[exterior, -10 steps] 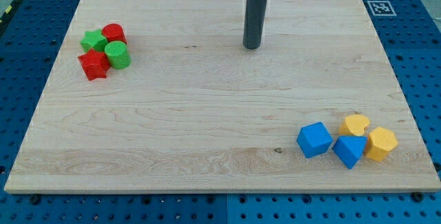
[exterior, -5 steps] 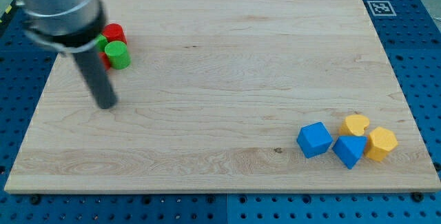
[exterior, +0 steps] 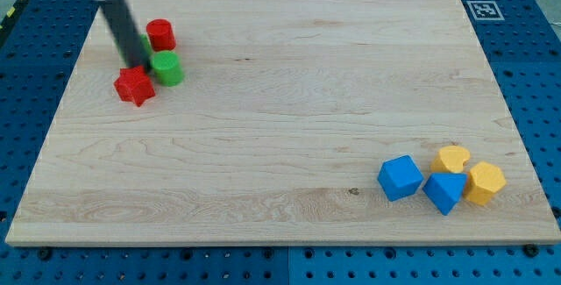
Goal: Push the green circle toward the center of the board
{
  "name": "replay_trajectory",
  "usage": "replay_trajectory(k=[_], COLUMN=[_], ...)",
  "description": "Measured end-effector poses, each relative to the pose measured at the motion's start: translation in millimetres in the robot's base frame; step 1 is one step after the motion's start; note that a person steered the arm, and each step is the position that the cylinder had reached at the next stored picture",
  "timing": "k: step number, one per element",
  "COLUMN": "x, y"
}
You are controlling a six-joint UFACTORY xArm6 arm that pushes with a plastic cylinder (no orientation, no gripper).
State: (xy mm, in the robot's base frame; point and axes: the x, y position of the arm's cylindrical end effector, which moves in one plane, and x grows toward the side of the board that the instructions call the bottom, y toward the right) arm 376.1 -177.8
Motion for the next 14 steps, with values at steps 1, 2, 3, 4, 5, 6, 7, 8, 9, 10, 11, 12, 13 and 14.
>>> replay_trajectory(k=[1, 2, 3, 4, 5, 6, 7, 8, 9, 10, 11, 12, 13, 14], x=[-4, -4, -2, 1, 12, 27, 27, 24, 25, 25, 25, 28, 66, 110], y=[41, 69, 80, 76, 69, 69, 69, 74, 80, 88, 103, 107, 90, 54])
